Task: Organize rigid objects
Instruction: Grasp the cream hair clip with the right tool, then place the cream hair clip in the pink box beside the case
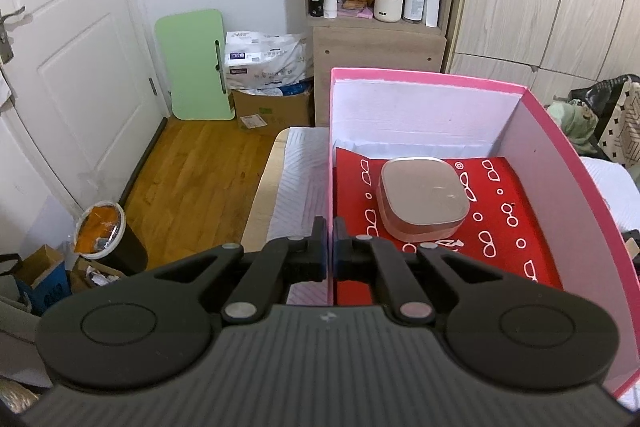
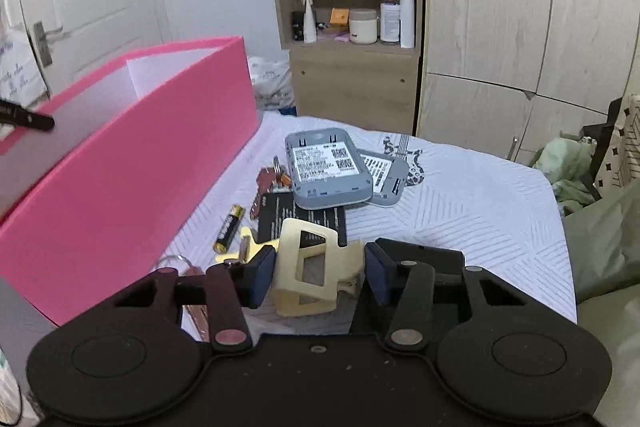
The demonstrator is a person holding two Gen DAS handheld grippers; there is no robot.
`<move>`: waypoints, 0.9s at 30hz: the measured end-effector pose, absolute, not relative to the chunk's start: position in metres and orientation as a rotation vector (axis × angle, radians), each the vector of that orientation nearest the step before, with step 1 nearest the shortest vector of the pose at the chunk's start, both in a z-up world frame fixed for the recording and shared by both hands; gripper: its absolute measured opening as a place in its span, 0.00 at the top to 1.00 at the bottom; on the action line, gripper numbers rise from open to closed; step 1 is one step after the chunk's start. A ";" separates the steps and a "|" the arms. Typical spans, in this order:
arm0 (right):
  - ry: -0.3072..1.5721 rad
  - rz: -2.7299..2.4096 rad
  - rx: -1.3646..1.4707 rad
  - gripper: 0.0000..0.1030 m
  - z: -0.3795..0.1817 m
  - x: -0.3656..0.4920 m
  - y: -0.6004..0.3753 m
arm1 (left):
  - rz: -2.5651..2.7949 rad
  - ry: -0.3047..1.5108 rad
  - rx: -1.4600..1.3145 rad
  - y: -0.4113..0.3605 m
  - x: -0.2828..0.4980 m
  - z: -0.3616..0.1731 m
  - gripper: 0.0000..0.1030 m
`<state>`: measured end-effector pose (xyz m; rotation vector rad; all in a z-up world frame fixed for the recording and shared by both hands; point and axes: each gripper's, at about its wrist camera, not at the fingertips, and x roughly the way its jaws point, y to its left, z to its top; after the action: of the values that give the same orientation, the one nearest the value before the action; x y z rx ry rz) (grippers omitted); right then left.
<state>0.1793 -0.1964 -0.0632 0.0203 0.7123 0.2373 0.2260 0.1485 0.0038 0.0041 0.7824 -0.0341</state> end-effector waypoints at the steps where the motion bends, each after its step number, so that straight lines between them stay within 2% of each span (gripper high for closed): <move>1: 0.704 0.239 0.027 0.48 -0.061 0.178 -0.197 | -0.037 0.782 -0.003 0.150 0.226 0.003 0.97; 7: 0.617 0.252 0.043 0.48 -0.034 0.169 -0.195 | -0.048 0.787 -0.042 0.154 0.225 0.004 0.97; 16: 0.432 0.483 0.058 0.48 0.041 0.168 -0.153 | -0.038 0.775 -0.088 0.157 0.224 0.002 0.96; 22: 0.482 0.582 -0.172 0.48 0.040 0.209 -0.081 | -0.021 0.763 -0.123 0.157 0.223 0.001 0.96; 27: 0.622 0.496 -0.408 0.48 0.017 0.255 -0.035 | -0.009 0.760 -0.132 0.156 0.223 0.000 0.96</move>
<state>0.2546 -0.0346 0.0171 -0.4081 0.6222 0.4964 0.2228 0.1564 0.0005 -0.1321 0.7605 -0.0091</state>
